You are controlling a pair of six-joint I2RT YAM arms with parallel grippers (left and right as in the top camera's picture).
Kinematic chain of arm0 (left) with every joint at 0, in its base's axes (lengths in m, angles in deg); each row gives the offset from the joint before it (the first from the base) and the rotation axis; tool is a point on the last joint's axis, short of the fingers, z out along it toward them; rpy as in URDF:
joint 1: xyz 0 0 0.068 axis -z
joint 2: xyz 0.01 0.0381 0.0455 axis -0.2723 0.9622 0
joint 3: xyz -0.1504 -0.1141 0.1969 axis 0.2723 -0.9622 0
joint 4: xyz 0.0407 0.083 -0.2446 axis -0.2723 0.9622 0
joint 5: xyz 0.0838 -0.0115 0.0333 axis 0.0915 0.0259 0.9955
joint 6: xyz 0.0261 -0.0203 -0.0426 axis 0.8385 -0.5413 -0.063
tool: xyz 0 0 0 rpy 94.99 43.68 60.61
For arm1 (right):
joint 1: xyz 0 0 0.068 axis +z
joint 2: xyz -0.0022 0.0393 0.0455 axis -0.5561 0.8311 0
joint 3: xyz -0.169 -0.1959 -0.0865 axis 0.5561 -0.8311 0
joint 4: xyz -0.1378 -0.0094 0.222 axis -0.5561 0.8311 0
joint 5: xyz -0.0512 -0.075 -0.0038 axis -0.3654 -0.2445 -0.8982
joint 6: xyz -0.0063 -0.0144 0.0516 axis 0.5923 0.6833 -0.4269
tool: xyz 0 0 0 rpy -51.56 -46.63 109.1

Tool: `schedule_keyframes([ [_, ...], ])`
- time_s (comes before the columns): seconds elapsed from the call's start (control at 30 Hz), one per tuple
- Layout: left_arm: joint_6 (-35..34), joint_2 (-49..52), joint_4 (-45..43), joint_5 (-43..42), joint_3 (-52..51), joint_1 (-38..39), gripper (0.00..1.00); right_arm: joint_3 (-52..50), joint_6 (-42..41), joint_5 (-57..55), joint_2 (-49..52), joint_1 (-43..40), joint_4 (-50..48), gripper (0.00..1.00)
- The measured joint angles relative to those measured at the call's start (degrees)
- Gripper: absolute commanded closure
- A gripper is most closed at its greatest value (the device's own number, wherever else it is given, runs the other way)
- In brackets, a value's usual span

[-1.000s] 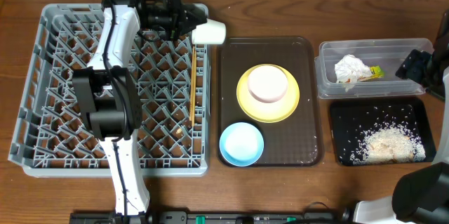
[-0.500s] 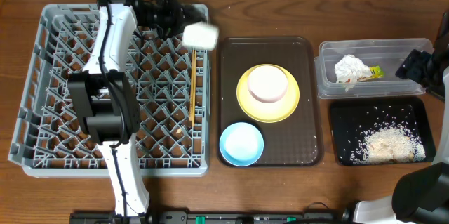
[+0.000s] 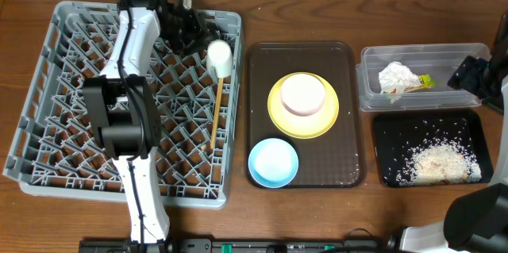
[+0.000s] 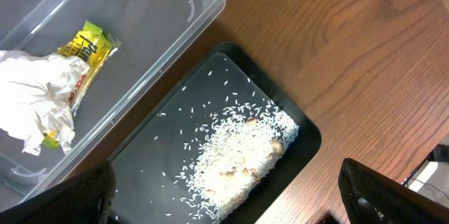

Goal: Sort waste into correct bins and load items into the dishwasher rack
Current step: 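Lift the white cup and carry it over the dish rack's top edge, then lower the white cup into the rack and open the left gripper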

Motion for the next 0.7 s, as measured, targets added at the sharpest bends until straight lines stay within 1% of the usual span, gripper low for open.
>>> schedule_keyframes([
  [0.03, 0.0, -0.1, -0.2, 0.0, 0.1, 0.2, 0.36, 0.0, 0.0, 0.0, 0.0, 0.0, 0.0, 0.01],
  [0.1, 0.0, -0.4, -0.6, -0.1, 0.2, 0.4, 0.31, 0.0, 0.0, 0.0, 0.0, 0.0, 0.0, 0.01],
  [0.37, -0.4, -2.3, -0.6, 2.1, 0.2, 0.7, 0.30, 0.0, 0.0, 0.0, 0.0, 0.0, 0.0, 0.01],
  [0.43, -0.4, -4.1, -0.5, 3.9, 0.2, 0.5, 0.31, 0.0, 0.0, 0.0, 0.0, 0.0, 0.0, 0.01],
  [0.57, -0.4, -11.6, 3.7, 8.4, 0.2, 0.1, 0.39, 0.0, 0.0, 0.0, 0.0, 0.0, 0.0, 0.01],
  [0.6, -0.4, -14.0, 5.8, 10.1, 0.3, 0.2, 0.41, 0.0, 0.0, 0.0, 0.0, 0.0, 0.0, 0.01],
  [0.7, -0.4, -20.5, 14.9, 15.6, 0.7, 1.7, 0.43, 0.0, 0.0, 0.0, 0.0, 0.0, 0.0, 0.01],
])
